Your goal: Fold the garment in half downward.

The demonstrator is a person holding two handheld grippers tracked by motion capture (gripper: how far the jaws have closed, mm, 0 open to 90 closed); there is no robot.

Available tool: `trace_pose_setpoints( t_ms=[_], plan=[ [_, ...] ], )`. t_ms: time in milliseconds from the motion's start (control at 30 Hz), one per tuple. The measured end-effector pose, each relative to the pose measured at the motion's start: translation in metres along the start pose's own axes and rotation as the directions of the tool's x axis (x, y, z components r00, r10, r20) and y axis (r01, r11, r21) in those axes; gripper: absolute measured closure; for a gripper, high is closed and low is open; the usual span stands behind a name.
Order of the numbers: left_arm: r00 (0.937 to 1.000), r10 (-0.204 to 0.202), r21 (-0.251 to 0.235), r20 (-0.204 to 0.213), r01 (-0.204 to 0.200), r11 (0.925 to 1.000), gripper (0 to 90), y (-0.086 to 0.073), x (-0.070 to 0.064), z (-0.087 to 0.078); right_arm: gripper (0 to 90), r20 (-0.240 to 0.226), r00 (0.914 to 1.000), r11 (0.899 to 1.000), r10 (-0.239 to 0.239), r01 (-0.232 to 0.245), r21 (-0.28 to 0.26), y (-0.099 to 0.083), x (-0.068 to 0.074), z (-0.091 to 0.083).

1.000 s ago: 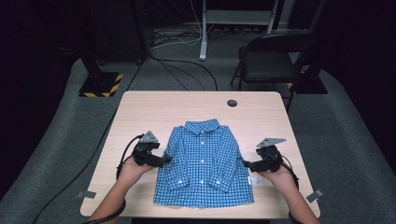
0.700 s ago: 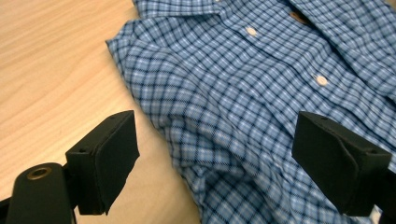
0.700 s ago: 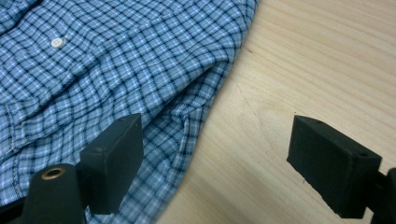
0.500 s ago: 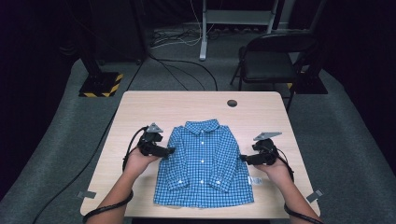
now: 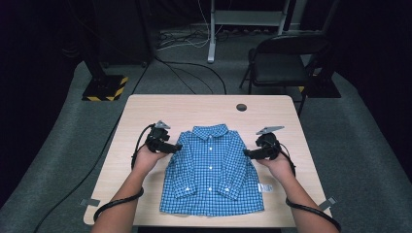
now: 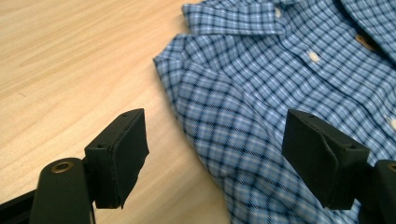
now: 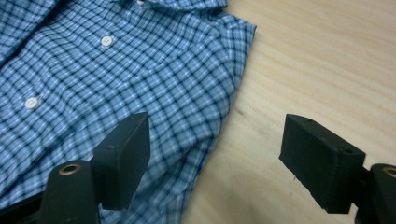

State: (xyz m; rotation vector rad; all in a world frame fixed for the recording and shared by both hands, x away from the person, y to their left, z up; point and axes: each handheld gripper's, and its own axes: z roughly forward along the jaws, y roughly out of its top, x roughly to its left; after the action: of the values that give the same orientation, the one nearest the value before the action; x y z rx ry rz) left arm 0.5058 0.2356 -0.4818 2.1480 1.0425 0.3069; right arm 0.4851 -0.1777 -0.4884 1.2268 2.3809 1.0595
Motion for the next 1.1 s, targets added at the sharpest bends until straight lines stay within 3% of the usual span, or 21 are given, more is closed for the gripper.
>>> trace_pose_setpoints(
  t_ms=[733, 967, 1100],
  plan=[
    [0.9996, -0.027, -0.007, -0.005, 0.027, 0.9996, 28.5, 0.019, 0.02, 0.011, 32.9, 0.013, 0.9998, 1.0, -0.014, 0.014, -0.003, 0.034, -0.005, 0.025],
    [0.9984, -0.05, -0.015, -0.027, 0.05, 0.9986, 30.2, 0.027, 0.026, 0.015, 34.6, 0.028, 0.9995, 1.0, -0.011, 0.011, -0.004, 0.043, -0.006, 0.033],
    [0.9982, -0.042, -0.006, -0.044, 0.041, 0.9991, 31.4, 0.031, 0.029, 0.019, 36.6, 0.036, 0.9991, 1.0, -0.02, 0.021, -0.008, 0.05, -0.005, 0.036]
  ],
)
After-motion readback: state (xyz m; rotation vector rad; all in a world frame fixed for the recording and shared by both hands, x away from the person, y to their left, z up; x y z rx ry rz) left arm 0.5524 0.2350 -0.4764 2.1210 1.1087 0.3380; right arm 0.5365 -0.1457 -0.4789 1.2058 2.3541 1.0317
